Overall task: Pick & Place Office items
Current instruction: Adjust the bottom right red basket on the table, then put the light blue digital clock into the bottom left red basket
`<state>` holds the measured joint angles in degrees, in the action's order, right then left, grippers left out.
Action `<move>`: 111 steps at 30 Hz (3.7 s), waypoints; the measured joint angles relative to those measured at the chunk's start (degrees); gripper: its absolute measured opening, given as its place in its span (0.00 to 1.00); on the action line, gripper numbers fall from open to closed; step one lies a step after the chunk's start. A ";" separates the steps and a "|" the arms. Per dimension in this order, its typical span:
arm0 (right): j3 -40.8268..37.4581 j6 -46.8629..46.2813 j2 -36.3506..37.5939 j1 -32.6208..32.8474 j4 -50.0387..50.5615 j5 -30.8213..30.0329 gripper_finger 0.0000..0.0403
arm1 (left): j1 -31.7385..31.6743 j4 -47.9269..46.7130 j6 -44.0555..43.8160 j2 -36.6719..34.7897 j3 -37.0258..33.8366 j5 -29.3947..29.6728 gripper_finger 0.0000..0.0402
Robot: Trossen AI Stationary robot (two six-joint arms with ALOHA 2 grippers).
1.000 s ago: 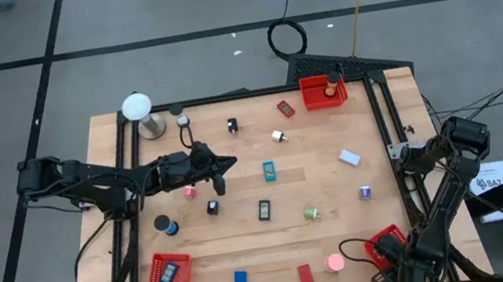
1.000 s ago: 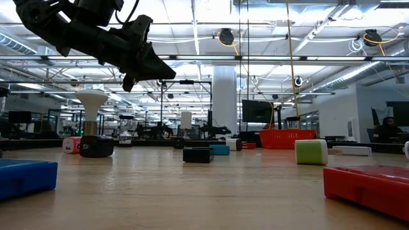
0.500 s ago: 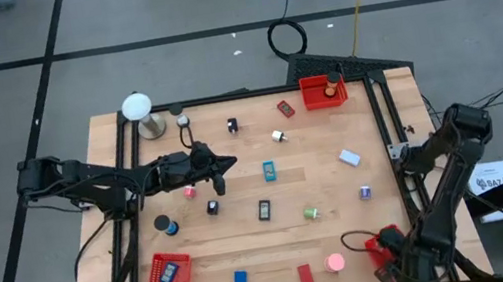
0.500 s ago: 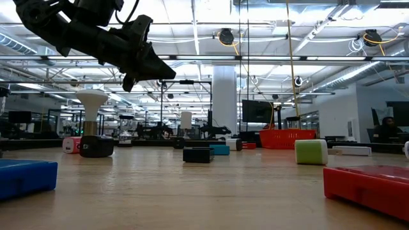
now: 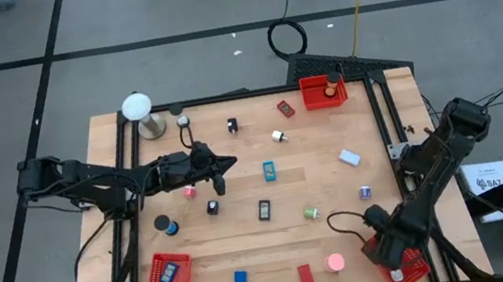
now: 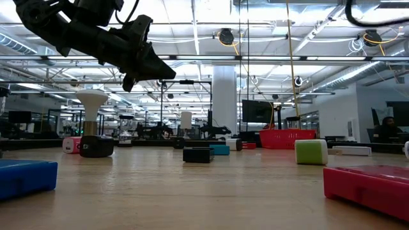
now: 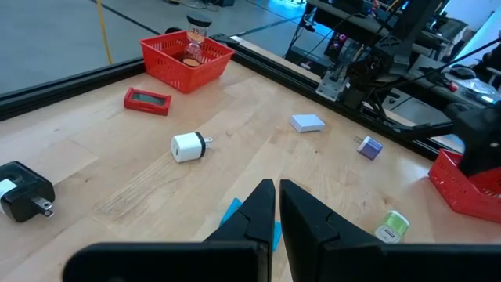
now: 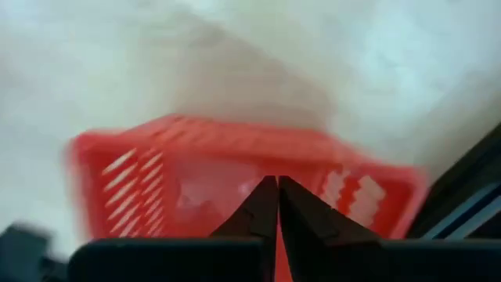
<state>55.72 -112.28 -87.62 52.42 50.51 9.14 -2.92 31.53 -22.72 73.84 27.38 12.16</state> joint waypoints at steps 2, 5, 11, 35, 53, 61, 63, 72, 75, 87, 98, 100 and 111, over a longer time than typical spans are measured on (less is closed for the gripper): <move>-1.33 -0.73 -0.01 -0.01 0.05 -0.08 0.04 | 0.00 0.01 0.02 0.00 0.00 0.00 0.05; -2.05 -0.45 -0.01 0.02 -0.17 -0.75 0.03 | 0.00 0.02 0.00 0.00 0.00 0.00 0.05; -2.09 -0.02 0.01 0.02 0.12 -4.19 0.02 | 0.00 0.01 -0.22 0.00 0.00 0.00 0.05; -2.07 7.32 8.23 -1.88 1.78 -6.57 0.02 | -0.04 1.57 -0.53 -0.02 0.00 0.00 0.05; -2.03 35.39 20.77 -17.14 9.12 -36.55 0.02 | -1.31 1.70 -1.28 -0.02 0.00 0.16 0.05; -9.80 61.77 25.20 -34.35 -12.86 -33.15 0.02 | -1.29 1.69 -1.25 -0.02 0.00 0.35 0.05; -12.88 66.49 26.44 -38.17 -21.12 -29.47 0.01 | -1.29 1.70 -1.59 -0.02 0.00 0.35 0.05; -17.37 75.74 28.01 -51.16 -31.41 -20.49 0.00 | -1.29 1.70 -1.71 -0.02 0.00 0.37 0.05; -17.37 77.69 28.01 -54.19 -31.29 -17.73 0.01 | -1.29 1.70 -1.73 -0.02 0.00 0.35 0.05; -17.37 79.49 27.57 -56.22 -30.48 -16.44 0.01 | -1.29 1.70 -1.73 -0.02 0.00 0.37 0.05; -17.37 81.67 22.36 -55.69 -36.11 -14.83 0.01 | -1.29 1.70 -1.71 -0.02 0.00 0.37 0.05; -17.37 81.29 21.07 -55.25 -37.63 -14.64 0.01 | -1.29 1.70 -1.73 -0.02 0.00 0.37 0.05; -17.24 70.03 12.72 -50.64 -46.72 -14.18 0.08 | -1.29 1.68 -1.73 -0.04 0.00 0.37 0.05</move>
<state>38.47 -42.25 -74.90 1.78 3.79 -5.04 -4.21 33.21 -24.45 73.80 27.38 12.53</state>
